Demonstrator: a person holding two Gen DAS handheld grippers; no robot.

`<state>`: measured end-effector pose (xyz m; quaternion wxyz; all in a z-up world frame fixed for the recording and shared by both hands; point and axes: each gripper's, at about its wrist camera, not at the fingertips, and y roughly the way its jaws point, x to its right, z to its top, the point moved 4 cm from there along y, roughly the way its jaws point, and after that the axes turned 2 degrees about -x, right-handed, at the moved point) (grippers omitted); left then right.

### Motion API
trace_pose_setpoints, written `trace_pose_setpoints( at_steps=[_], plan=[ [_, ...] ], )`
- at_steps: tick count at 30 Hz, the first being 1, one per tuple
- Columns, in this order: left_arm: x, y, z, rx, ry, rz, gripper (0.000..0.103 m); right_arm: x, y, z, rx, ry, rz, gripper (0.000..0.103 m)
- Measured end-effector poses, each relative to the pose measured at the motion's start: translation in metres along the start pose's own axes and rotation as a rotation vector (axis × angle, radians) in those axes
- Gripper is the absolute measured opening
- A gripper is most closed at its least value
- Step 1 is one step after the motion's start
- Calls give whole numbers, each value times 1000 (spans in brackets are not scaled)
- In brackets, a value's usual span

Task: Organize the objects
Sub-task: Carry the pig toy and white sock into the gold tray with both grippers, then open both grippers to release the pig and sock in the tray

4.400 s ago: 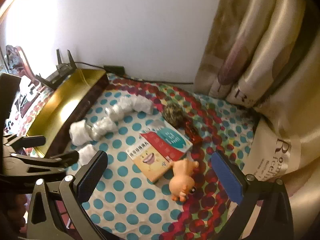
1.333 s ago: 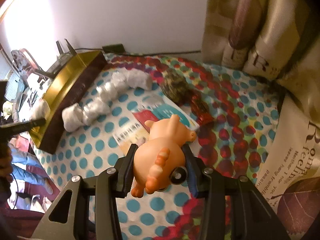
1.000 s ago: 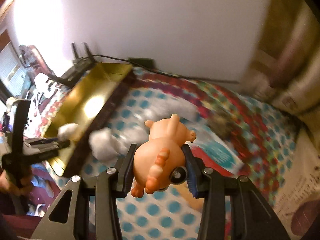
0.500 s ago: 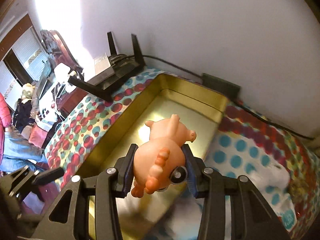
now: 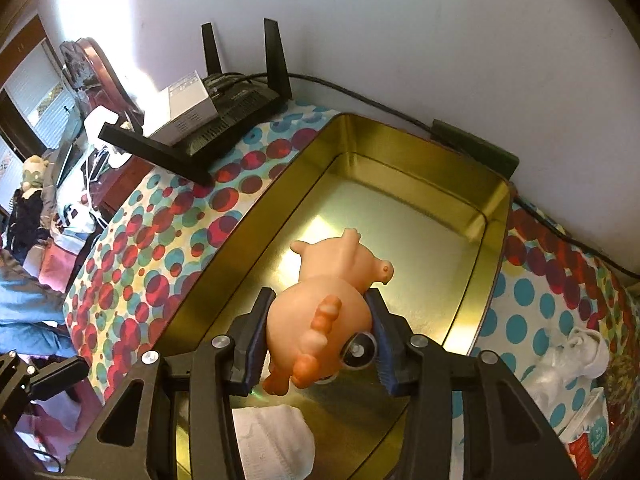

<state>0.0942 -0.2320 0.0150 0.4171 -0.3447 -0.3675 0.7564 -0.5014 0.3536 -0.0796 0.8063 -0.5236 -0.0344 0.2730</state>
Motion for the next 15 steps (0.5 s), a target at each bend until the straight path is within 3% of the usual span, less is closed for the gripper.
trace_pose_setpoints(
  at_steps=[3, 6, 7, 10, 15],
  plan=[
    [4, -6, 4, 28, 2, 11, 52, 3, -3, -2, 16, 16, -4, 46],
    [11, -7, 7, 33, 2, 20, 52, 7, -19, -2, 66, 10, 8, 60],
    [15, -8, 9, 38, 2, 20, 52, 9, -25, -2, 86, 9, 6, 69],
    [26, -11, 15, 64, 4, 24, 52, 20, -54, -6, 155, 0, 7, 72],
    [60, -16, 29, 113, 40, 33, 53, 82, -97, -35, 208, 35, -74, 81]
  ],
)
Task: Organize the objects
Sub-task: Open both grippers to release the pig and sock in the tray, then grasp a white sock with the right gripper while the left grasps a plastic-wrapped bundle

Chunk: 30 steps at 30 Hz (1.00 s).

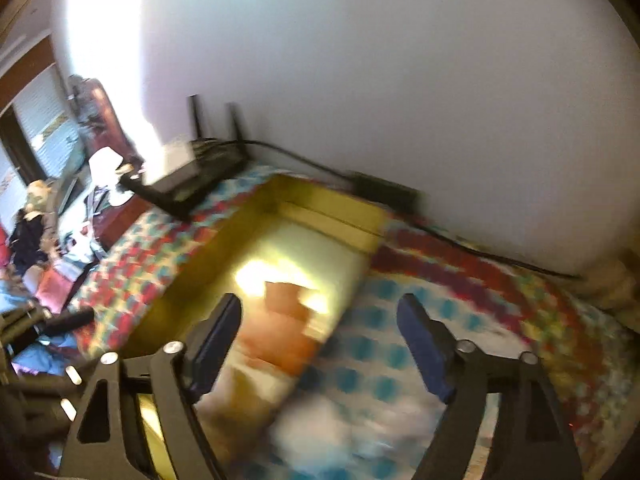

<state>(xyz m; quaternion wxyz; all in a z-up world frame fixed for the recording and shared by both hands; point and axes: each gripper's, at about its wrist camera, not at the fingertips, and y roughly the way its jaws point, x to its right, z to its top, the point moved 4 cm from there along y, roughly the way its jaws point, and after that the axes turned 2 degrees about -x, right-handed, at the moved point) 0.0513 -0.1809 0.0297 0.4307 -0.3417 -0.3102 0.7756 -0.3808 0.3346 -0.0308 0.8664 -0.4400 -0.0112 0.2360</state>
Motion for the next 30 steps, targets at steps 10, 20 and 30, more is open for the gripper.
trace_pose_setpoints(
  at_steps=[10, 20, 30],
  plan=[
    [67, -7, 11, 31, 83, 12, 53, 134, 4, -37, -70, 210, -90, 74],
    [85, -4, 15, 20, 50, 56, 53, 153, 51, -43, -159, 192, -41, 60],
    [109, 17, 32, 3, 61, 45, 53, 149, 60, -49, -162, 95, -42, 38]
  ],
)
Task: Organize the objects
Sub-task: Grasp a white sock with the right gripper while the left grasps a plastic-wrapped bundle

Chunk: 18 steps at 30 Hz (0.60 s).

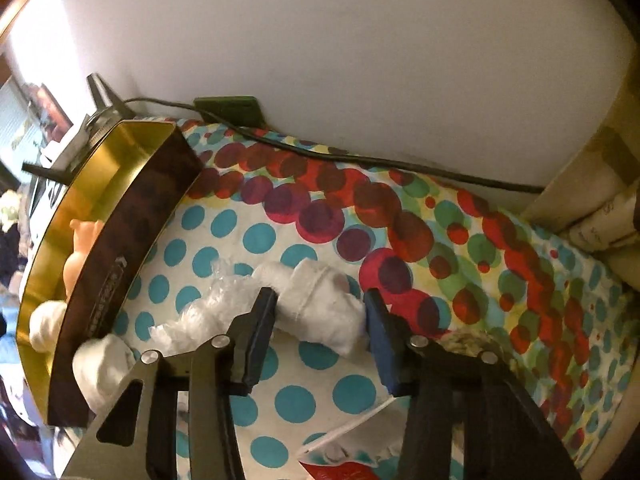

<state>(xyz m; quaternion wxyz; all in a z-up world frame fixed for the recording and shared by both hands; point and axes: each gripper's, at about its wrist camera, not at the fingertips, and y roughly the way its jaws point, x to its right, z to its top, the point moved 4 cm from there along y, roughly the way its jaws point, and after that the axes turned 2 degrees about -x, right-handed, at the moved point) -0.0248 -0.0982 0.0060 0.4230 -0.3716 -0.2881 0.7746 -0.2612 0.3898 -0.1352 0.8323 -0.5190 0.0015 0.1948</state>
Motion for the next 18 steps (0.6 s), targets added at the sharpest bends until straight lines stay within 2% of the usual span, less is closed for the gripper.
trace_pose_setpoints(
  at_steps=[2, 5, 7, 13, 18],
  plan=[
    [8, 8, 7, -10, -2, -44, 53, 0, -7, -1, 27, -21, -5, 34],
    [21, 20, 17, -31, -9, -144, 54, 6, -23, -1, 72, -2, -7, 34],
    [31, 30, 24, -45, -2, -184, 54, 13, -35, -2, 96, 30, -1, 34],
    [66, 62, 34, -98, 102, -193, 55, 30, -76, -17, 159, 95, 26, 34],
    [85, 84, 36, -143, 145, -207, 55, 33, -95, -29, 191, 123, 34, 34]
  ],
)
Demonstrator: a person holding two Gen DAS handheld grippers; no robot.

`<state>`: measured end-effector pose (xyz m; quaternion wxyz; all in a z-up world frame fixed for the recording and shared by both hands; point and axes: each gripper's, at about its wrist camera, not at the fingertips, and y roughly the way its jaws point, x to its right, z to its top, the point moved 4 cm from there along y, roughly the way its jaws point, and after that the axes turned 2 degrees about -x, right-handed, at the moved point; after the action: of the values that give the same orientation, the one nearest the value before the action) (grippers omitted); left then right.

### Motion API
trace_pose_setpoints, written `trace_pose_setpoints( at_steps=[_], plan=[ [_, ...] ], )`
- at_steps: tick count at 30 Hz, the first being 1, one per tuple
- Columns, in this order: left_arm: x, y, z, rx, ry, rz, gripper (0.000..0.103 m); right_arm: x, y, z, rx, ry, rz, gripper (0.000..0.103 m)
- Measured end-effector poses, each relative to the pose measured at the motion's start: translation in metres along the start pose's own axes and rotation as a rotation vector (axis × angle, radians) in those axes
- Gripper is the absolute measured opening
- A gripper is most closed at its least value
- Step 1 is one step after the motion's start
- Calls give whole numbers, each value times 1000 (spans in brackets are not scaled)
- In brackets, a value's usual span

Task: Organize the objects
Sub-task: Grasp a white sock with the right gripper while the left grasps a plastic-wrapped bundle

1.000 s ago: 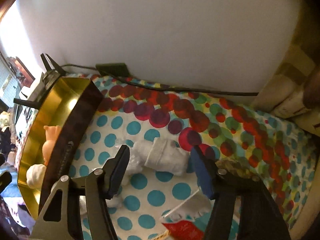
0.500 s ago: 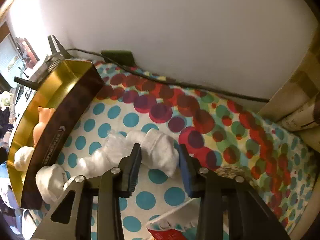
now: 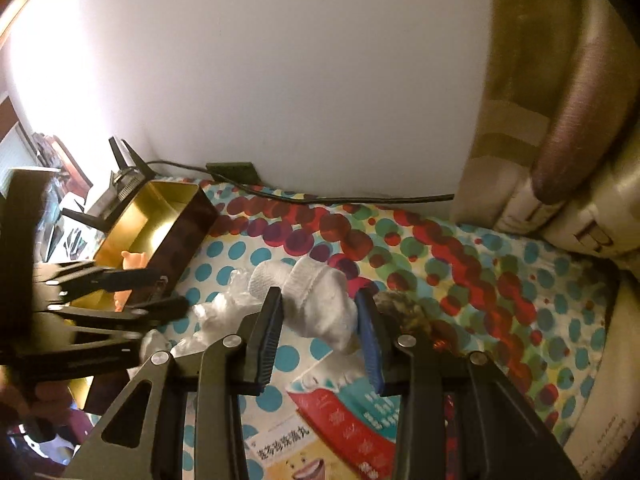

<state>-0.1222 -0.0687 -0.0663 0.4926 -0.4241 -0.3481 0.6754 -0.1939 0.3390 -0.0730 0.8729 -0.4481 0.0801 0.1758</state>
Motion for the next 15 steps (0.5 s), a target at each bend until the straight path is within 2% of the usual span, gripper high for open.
trace_pose_setpoints(
  at_steps=[15],
  plan=[
    [26, 33, 8, -47, 77, -5, 55, 9, -48, -8, 74, 65, -20, 34]
  ],
)
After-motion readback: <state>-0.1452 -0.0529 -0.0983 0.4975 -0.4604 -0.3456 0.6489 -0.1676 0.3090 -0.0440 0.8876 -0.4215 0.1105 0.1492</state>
